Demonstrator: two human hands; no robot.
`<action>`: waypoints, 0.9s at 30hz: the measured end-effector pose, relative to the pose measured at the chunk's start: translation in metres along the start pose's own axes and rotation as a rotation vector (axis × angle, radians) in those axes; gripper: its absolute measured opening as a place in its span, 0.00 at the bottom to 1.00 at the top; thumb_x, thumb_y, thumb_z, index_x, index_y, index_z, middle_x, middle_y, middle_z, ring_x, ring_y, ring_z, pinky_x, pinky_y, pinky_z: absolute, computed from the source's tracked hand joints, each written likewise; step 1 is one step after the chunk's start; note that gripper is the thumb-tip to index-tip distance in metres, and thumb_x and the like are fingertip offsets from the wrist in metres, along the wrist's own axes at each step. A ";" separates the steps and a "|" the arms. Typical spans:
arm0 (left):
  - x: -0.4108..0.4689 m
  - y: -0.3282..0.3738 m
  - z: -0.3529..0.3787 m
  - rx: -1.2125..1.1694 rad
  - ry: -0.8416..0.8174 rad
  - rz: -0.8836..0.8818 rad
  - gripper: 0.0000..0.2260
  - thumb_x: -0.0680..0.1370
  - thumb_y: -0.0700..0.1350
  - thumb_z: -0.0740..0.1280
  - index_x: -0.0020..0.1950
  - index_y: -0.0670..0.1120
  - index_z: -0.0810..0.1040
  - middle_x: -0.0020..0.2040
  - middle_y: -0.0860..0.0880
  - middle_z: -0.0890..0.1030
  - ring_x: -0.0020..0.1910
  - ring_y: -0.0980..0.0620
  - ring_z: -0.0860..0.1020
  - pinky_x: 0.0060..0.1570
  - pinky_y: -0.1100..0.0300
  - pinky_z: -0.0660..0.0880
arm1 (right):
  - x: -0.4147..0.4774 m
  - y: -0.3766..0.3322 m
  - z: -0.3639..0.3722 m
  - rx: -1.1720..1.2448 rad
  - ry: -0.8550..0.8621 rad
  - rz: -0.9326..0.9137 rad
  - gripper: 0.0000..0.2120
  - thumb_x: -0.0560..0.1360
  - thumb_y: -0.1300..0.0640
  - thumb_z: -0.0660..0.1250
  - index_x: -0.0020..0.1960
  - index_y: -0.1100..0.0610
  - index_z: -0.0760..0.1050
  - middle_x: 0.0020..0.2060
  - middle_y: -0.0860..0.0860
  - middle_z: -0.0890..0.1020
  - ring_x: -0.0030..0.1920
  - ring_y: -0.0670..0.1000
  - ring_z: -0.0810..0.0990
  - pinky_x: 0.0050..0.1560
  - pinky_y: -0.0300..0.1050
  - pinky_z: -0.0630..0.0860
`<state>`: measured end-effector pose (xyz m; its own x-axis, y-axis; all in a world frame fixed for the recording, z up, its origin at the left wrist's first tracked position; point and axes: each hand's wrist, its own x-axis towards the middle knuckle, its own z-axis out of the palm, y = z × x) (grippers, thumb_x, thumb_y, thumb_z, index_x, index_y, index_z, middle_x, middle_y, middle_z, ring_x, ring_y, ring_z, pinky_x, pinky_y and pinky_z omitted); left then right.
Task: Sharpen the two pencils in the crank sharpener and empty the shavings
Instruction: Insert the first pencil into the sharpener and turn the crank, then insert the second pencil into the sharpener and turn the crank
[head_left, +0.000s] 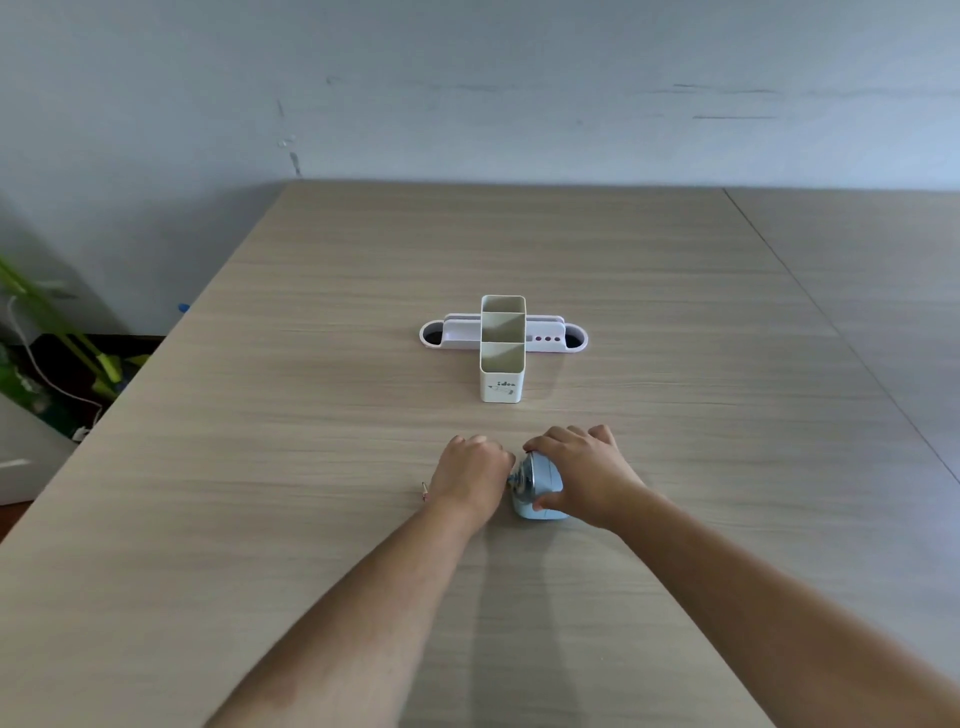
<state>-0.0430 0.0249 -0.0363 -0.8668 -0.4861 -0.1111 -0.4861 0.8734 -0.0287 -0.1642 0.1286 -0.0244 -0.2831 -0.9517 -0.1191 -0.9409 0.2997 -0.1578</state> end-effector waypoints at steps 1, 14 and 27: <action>0.000 -0.002 0.001 0.000 0.000 0.007 0.06 0.76 0.39 0.65 0.50 0.42 0.81 0.50 0.44 0.82 0.54 0.43 0.77 0.51 0.53 0.69 | 0.000 -0.001 -0.001 -0.007 -0.005 -0.001 0.33 0.67 0.42 0.71 0.68 0.48 0.66 0.63 0.47 0.74 0.64 0.50 0.71 0.64 0.49 0.59; -0.023 -0.056 0.000 -0.343 -0.155 -0.434 0.08 0.74 0.47 0.73 0.50 0.43 0.84 0.50 0.43 0.83 0.51 0.42 0.81 0.45 0.56 0.75 | -0.002 0.004 -0.009 0.013 -0.034 0.035 0.32 0.66 0.41 0.72 0.67 0.48 0.67 0.62 0.46 0.75 0.64 0.49 0.71 0.67 0.46 0.59; -0.034 -0.003 0.038 -0.598 -0.243 -0.558 0.18 0.68 0.45 0.78 0.52 0.43 0.74 0.52 0.44 0.81 0.53 0.46 0.79 0.42 0.57 0.72 | -0.005 0.005 -0.002 0.073 -0.019 0.038 0.31 0.65 0.43 0.73 0.65 0.49 0.69 0.59 0.47 0.76 0.62 0.50 0.73 0.65 0.46 0.61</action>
<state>-0.0075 0.0396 -0.0703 -0.4681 -0.7612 -0.4488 -0.8711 0.3122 0.3791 -0.1682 0.1346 -0.0225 -0.3146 -0.9381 -0.1448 -0.9133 0.3407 -0.2232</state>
